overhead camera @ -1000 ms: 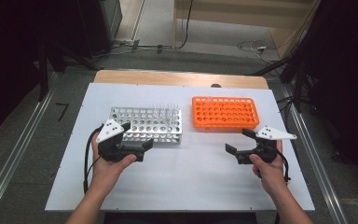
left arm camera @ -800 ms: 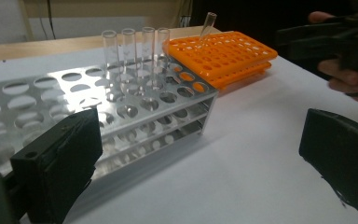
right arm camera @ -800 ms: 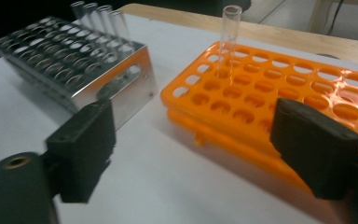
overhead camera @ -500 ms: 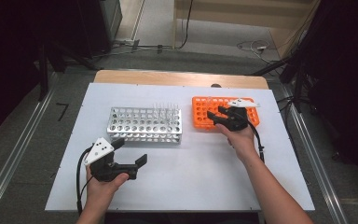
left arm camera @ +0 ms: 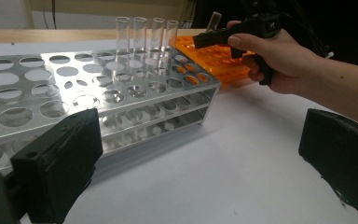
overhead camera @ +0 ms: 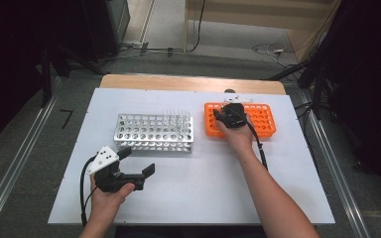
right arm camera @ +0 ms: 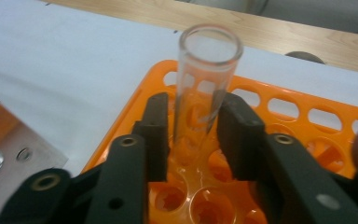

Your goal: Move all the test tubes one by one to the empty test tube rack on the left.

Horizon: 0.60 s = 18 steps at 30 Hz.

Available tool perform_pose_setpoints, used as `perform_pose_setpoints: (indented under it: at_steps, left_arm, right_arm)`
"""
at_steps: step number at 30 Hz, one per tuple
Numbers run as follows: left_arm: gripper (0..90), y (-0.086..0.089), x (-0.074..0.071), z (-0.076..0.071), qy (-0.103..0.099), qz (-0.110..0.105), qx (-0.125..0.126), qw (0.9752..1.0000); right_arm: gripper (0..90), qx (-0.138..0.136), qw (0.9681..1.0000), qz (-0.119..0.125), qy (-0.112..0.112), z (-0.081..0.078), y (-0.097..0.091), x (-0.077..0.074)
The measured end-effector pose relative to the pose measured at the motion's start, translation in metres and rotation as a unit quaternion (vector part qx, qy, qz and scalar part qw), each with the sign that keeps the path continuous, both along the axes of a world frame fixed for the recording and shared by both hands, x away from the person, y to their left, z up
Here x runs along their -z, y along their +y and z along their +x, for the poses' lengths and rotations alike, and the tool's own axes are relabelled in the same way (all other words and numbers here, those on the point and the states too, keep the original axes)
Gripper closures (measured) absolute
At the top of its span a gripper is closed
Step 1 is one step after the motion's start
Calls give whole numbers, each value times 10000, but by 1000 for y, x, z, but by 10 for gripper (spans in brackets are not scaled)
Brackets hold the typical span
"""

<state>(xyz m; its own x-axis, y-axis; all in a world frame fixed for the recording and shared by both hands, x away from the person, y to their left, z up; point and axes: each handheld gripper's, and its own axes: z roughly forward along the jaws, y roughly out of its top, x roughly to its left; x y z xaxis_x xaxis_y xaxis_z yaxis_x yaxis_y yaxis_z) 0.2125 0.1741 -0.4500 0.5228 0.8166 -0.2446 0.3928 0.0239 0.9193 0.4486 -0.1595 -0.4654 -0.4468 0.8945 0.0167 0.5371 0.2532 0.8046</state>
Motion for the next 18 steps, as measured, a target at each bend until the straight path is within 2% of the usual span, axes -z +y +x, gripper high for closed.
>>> perform_pose_setpoints:
  at_steps: [3,5,10,14,18]
  left_arm:
    - [0,2,0,1,3,-47,-26,10000]
    - [0,1,0,1,12,-13,-20,10000]
    - [2,-3,0,0,-15,63,5,10000]
    - [4,-6,-2,1,-42,89,26,9999]
    - [5,-12,-2,1,-50,157,116,9998]
  right_arm:
    - [731,-81,10000,47,10,0,1,0]
    - [735,-178,9998,-58,-87,-2,2,1]
    - [736,-345,9990,138,-265,-6,-5,-2]
    - [736,-472,9971,348,-487,-12,-15,-16]
    - [736,-591,9942,566,-695,-27,-26,-33]
